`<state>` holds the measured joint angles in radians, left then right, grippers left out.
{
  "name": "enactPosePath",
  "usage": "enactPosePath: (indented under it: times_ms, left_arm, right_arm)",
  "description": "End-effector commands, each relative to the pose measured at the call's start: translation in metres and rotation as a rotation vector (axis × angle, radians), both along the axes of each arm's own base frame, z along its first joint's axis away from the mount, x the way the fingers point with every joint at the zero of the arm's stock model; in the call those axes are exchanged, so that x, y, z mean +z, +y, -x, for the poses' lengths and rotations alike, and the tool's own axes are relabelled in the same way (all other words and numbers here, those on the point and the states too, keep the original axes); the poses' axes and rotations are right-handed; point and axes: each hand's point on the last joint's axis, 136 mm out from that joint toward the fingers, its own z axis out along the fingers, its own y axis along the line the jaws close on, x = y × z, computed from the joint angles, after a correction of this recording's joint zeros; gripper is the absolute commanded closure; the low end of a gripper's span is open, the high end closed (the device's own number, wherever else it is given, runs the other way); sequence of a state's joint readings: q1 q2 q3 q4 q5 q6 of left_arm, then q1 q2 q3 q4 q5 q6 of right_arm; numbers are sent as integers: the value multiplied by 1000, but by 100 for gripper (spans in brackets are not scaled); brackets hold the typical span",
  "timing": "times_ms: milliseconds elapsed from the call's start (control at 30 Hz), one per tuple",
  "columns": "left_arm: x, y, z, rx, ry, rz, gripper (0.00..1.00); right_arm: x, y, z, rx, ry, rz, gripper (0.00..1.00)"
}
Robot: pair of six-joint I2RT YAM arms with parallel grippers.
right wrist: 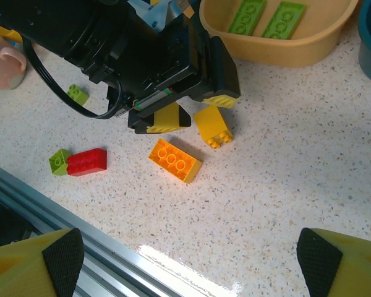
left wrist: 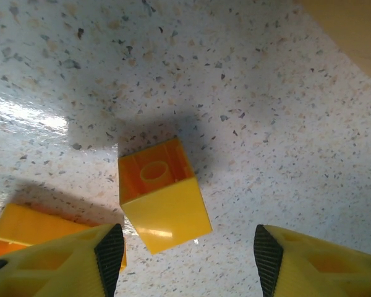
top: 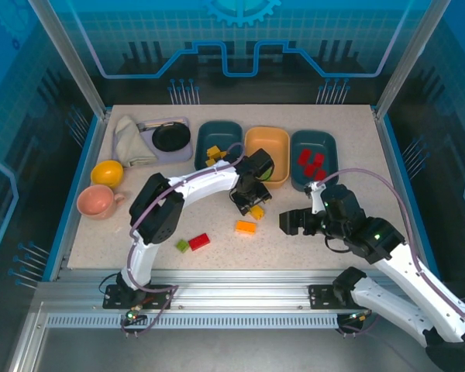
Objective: Sort the legos into containers by color
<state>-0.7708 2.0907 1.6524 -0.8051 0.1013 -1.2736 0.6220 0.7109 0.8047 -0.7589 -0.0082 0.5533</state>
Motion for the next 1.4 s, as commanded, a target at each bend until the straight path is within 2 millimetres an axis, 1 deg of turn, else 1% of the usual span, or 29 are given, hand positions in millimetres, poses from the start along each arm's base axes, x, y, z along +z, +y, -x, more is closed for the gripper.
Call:
enactPosePath:
  times_ms: [0,133,333,400,467,500,533,633,767,833,867,900,933,1033,1067,1100,1133,1200,1233,1267,1333,1367]
  left_arm:
    - [-7,1,11,17,41,-60,41]
    - [-11,3,15,20,44,-93,42]
    - [-21,3,14,20,46,-114,51]
    - [-25,2,13,20,42,-116,56]
    - [-26,3,11,19,35,-121,65]
    - [-25,3,10,17,26,-123,69]
    - [-23,3,8,14,16,-124,72]
    - [-6,6,1,0,-38,-129,75]
    - [34,16,-8,-29,-132,-139,75]
    - [56,28,-14,-32,-180,-145,75]
    - [65,35,-17,-33,-199,-150,76]
    - [75,43,-21,-33,-222,-152,75]
    - [83,53,-26,-28,-238,-156,75]
    - [100,81,-45,-12,-277,-154,76]
    - [103,86,-51,-11,-284,-145,76]
    - [105,89,-58,-17,-294,-125,75]
    - [106,87,-63,-30,-294,-92,71]
    - [103,80,-62,-55,-262,-62,64]
    - [100,73,-57,-70,-242,-46,61]
    - [96,64,-50,-82,-224,-35,55]
    - [81,41,-32,-114,-178,-4,41]
    - [74,32,-25,-125,-158,-2,37]
  right_arm:
    - [-8,-2,7,-1,33,12,8]
    - [-10,-3,7,-4,36,20,8]
    - [-13,-5,8,-13,47,25,9]
    - [-13,-4,7,-14,47,23,9]
    - [-12,-4,7,-14,46,22,10]
    - [-12,-4,7,-14,46,22,10]
    - [-11,-4,7,-16,45,20,10]
    - [-7,-4,6,-13,33,16,10]
    - [7,0,2,1,5,4,11]
    - [18,5,-2,14,-17,-10,11]
    - [20,8,-4,22,-22,-16,11]
    - [31,12,-8,32,-46,-35,11]
    - [38,17,-11,40,-59,-50,11]
    - [48,32,-22,68,-63,-72,11]
    - [49,35,-25,71,-57,-73,11]
    - [49,38,-29,69,-53,-72,11]
    - [49,39,-32,66,-51,-69,11]
    - [43,37,-36,47,-40,-49,10]
    - [41,36,-36,42,-35,-41,10]
    - [38,34,-36,37,-32,-34,10]
    - [34,28,-33,15,-24,-27,9]
    - [34,26,-32,8,-24,-33,9]
